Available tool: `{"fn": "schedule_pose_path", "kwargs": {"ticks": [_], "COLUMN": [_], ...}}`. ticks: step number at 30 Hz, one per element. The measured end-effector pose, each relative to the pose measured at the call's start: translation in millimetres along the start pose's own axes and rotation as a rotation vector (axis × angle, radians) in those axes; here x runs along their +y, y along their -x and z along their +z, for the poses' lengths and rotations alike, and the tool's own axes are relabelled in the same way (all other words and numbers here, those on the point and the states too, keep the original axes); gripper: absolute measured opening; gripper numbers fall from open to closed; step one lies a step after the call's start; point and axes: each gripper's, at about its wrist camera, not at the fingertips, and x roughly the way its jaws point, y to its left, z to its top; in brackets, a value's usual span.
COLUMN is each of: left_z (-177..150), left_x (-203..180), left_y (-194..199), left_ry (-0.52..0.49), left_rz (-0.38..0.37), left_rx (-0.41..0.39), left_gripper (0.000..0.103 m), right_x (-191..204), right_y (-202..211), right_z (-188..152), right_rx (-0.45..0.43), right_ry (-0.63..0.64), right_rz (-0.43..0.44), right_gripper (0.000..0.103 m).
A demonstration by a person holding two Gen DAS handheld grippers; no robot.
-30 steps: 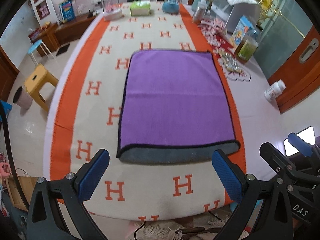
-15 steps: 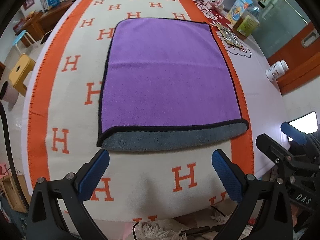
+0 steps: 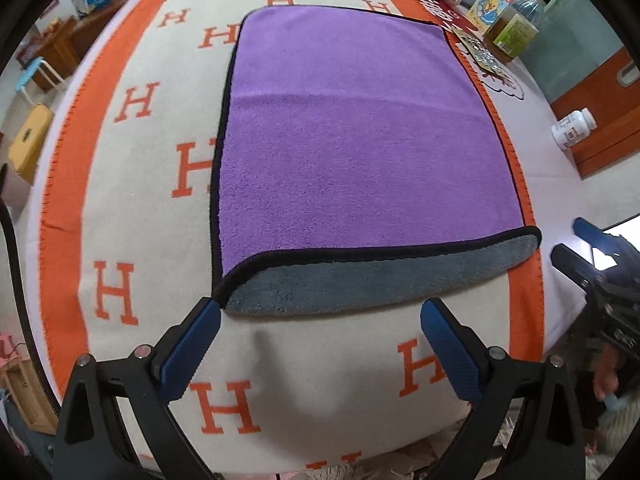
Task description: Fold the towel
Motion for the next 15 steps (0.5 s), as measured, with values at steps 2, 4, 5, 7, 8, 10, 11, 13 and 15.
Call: {"fn": "schedule_pose_path", "kwargs": {"ticks": [2,4,5,7,8,10,11,13,15], "left_z": [2.0,4.3,5.3,8.7,10.5,14.5,15.5,18.7,21.7], "left_x": [9.5,15.3,18.0,23.0,24.9,28.6,29.2,28.3,28.1], "left_y": [-1.1,-0.3,-0.2,-2.2,-4.0,-7.9,-8.9,-11.8,-13.1], "left_ry": [-0.004,-0.026,-0.038,-0.060,-0.071,-0.098,-0.111,-0.134,-0.157], "left_rz": [-0.010,-0.020,-0.027,-0.045,-0.055,-0.078,-0.084,-0.073,-0.070], "left_rx": [-0.011,-0.027,-0.034,-0.035,-0.030,-0.017,-0.012,-0.006,-0.003], "left_gripper": [0.099,0.099,0.099,0.098,0.095,0.091,0.091,0.091,0.087], "right_x": [-7.2,-13.1,-15.1,-17.2,-17.4,-16.8,-16.3,-15.7,-14.5], "right_y": [-6.3,-12.8,-15.6,-21.2,-24.2,-31.6,-34.4,-39.3,-42.0], "right_z": [-1.6,-2.8,-3.6,-4.9,-4.8,-3.9,-3.3,-1.9,-0.1], "right_rx": [0.008,0.023,0.028,0.037,0.041,0.057,0.064,0.075,0.077], "right_ry": [0.007,0.013,0.016,0.030,0.041,0.069,0.080,0.098,0.109], "right_rz": [0.020,0.036,0.055,0.097,0.113,0.134,0.142,0.160,0.175], "right_gripper": [0.069,0.065,0.063,0.061,0.059,0.056,0.053,0.050,0.048]}}
